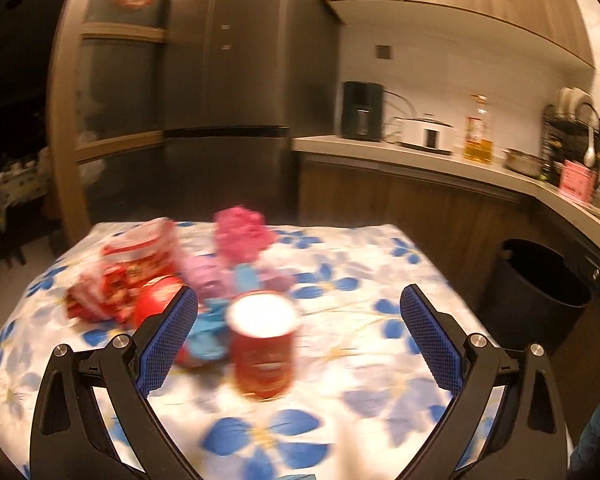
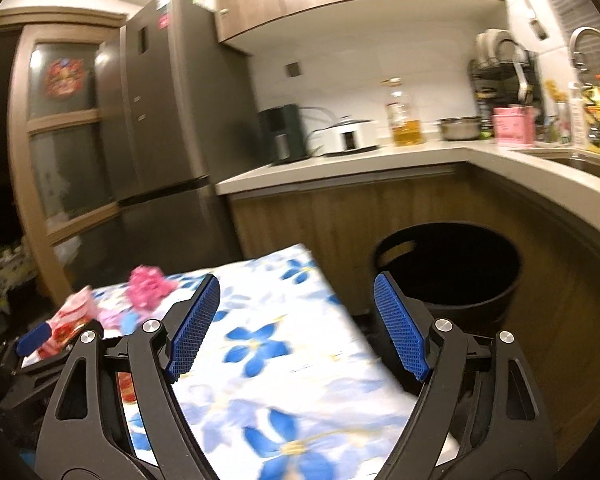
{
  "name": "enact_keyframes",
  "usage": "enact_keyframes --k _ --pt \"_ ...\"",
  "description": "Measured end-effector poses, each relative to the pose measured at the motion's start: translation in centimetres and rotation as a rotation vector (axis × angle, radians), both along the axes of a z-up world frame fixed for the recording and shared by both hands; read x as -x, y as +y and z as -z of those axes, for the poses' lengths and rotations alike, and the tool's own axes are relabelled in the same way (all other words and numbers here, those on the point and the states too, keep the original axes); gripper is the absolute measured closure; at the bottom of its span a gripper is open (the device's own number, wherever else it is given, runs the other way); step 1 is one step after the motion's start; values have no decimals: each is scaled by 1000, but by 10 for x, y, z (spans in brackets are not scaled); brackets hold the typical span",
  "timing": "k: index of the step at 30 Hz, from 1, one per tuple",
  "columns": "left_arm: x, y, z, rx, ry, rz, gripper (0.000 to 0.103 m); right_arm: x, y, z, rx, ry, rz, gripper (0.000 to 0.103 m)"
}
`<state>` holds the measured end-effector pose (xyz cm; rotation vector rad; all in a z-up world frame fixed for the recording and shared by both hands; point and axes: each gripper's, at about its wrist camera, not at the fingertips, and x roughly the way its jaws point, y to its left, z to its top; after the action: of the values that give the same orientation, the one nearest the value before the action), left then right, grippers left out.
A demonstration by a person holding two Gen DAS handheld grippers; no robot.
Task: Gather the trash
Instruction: 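Move both grippers back to the table toward the red paper cups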
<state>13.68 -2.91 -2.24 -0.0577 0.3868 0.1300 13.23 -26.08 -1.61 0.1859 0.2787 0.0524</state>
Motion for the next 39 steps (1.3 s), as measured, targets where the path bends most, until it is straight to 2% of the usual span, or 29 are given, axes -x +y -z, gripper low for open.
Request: enact_keyframes --k 4,13,21,30,35,37,39 --pt "9 39 3 38 -3 -79 6 -4 38 12 9 24 -92 24" --pt "25 104 19 62 4 -216 6 -18 127 43 50 78 -289 24" --pt "30 138 24 86 14 -267 6 -41 178 59 57 115 -360 24" --pt "26 149 27 92 22 -266 6 -60 197 69 50 145 -386 25" --pt "23 148 28 91 28 -263 6 -67 200 71 44 154 -395 34" --pt "21 146 29 86 33 -257 6 -67 200 73 51 156 -399 45" --pt "20 144 30 83 38 -251 6 -67 200 74 57 158 -401 50"
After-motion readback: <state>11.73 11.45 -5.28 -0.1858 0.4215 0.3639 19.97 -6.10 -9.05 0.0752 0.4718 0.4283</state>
